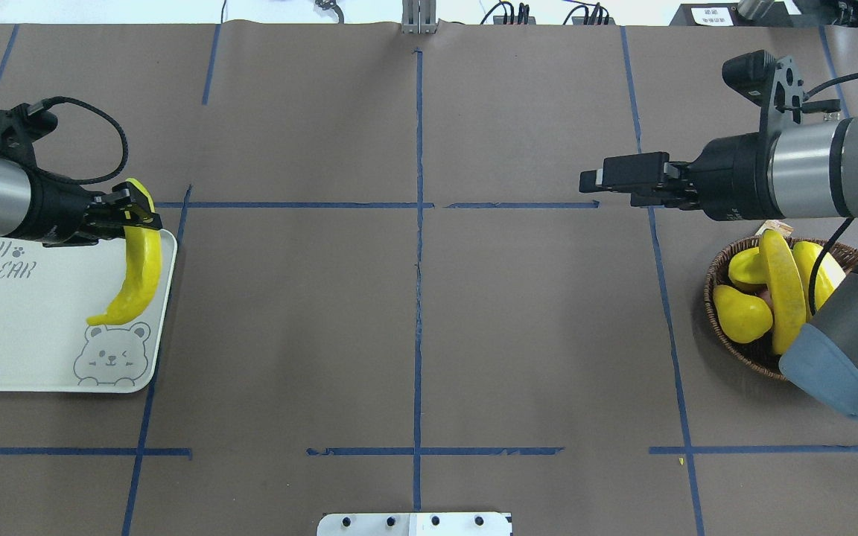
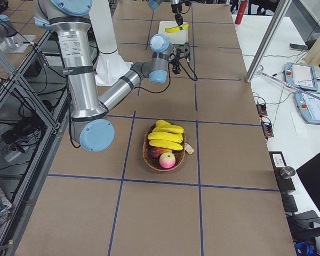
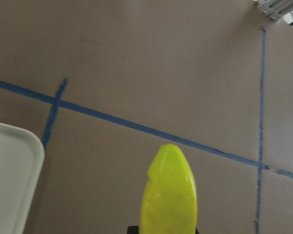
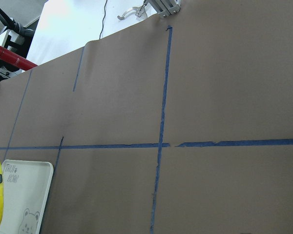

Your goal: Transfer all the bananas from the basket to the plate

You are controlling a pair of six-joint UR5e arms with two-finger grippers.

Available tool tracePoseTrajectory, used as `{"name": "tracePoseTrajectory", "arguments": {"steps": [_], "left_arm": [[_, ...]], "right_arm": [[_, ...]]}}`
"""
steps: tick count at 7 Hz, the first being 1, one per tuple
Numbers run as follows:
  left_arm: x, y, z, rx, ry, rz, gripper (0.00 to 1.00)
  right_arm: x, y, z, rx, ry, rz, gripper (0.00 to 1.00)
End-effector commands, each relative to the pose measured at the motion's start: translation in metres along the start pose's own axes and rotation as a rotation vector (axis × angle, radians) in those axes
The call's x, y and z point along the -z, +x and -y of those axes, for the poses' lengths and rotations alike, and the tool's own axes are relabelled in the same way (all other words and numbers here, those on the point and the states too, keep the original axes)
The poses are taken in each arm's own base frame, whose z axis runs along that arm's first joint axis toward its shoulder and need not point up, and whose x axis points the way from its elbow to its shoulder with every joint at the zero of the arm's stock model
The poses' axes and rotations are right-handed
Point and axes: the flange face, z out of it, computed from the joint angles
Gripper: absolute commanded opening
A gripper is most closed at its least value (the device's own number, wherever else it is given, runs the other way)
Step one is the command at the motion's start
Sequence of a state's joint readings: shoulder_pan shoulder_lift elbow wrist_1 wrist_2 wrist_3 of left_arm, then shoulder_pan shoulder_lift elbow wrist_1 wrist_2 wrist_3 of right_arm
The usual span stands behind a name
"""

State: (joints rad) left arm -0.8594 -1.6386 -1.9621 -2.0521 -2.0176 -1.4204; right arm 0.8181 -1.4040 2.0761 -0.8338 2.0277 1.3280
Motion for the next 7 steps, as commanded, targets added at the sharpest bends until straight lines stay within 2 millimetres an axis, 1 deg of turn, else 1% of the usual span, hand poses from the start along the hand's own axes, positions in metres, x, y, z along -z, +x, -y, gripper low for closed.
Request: {"name": "tracePoseTrajectory", "arguments": {"steps": [1,2,3,4,5,7], "left_arm": [[-0.017,-0.063,0.051,0.047,0.033,0.178,0.0],[-0.017,-0.1,0.068,0.043,0.041,0.227,0.0],[-0.027,-0.121,0.08,0.073,0.044,0.266,0.0],[-0.044,-0.145,0.087,0.099,0.035,0.308,0.0],[-0.059,-0.165,0.092,0.121,0.024,0.35,0.0],[-0.074,-0.188,0.096,0.106,0.002,0.395,0.0]], "right_arm": [[-0.003,0.007,0.0,-0.015,-0.001,-0.015,1.0],[-0.007,0.01,0.0,-0.019,-0.005,-0.023,1.0],[-0.007,0.011,0.001,-0.021,-0.005,-0.024,1.0],[-0.007,0.011,0.0,-0.021,-0.006,-0.024,1.0],[-0.007,0.011,0.0,-0.02,-0.006,-0.024,1.0],[-0.012,0.014,0.001,-0.023,-0.01,-0.03,1.0]]}}
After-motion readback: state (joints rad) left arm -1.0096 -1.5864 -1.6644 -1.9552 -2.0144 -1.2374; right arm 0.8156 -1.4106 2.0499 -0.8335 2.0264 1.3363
